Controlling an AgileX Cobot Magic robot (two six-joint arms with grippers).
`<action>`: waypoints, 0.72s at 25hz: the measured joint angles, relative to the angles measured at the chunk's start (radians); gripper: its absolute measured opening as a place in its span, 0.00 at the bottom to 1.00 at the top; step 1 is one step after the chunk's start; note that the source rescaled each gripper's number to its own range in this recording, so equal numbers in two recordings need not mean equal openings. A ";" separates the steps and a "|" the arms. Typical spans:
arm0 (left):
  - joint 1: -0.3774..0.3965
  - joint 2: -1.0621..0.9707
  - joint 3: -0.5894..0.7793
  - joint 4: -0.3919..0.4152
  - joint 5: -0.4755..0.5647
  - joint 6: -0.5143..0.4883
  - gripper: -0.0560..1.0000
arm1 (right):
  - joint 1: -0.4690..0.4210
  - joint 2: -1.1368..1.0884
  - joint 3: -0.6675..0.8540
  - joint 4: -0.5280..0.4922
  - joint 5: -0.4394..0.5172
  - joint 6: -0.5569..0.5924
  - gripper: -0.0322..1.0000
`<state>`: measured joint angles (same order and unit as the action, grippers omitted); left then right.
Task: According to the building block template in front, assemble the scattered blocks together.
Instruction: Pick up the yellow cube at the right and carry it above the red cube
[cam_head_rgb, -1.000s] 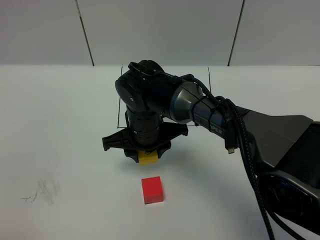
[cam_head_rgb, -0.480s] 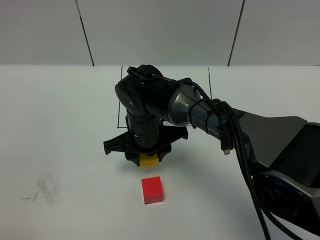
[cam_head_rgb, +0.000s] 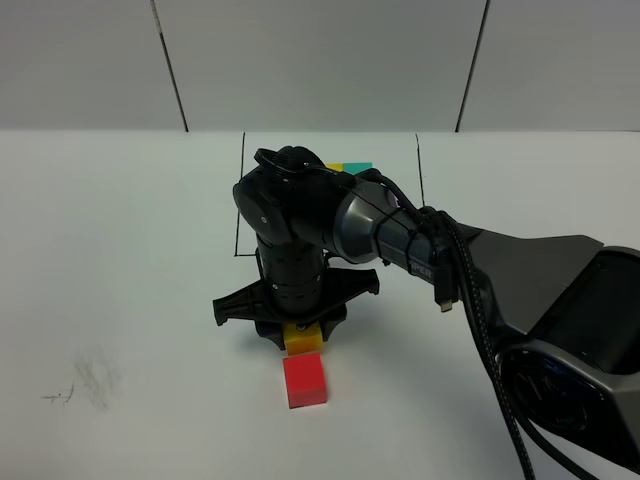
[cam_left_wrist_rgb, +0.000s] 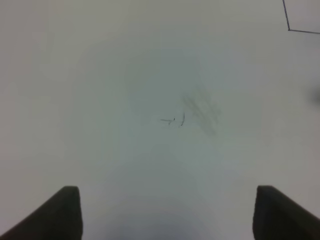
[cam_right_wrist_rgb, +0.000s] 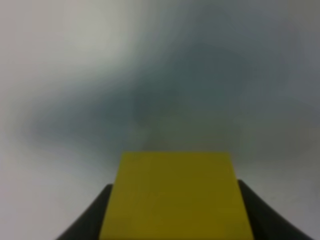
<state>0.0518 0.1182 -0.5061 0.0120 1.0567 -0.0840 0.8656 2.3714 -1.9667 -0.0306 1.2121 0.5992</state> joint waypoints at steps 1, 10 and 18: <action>0.000 0.000 0.000 0.000 0.000 0.000 1.00 | 0.000 0.000 0.001 0.000 0.000 0.000 0.51; 0.000 0.000 0.000 0.000 0.000 0.000 1.00 | 0.000 0.000 0.015 0.012 0.002 0.000 0.51; 0.000 0.000 0.000 0.000 0.000 0.000 1.00 | 0.000 0.000 0.015 0.022 0.002 -0.001 0.51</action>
<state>0.0518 0.1182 -0.5061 0.0120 1.0567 -0.0840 0.8656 2.3714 -1.9514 -0.0082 1.2144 0.5984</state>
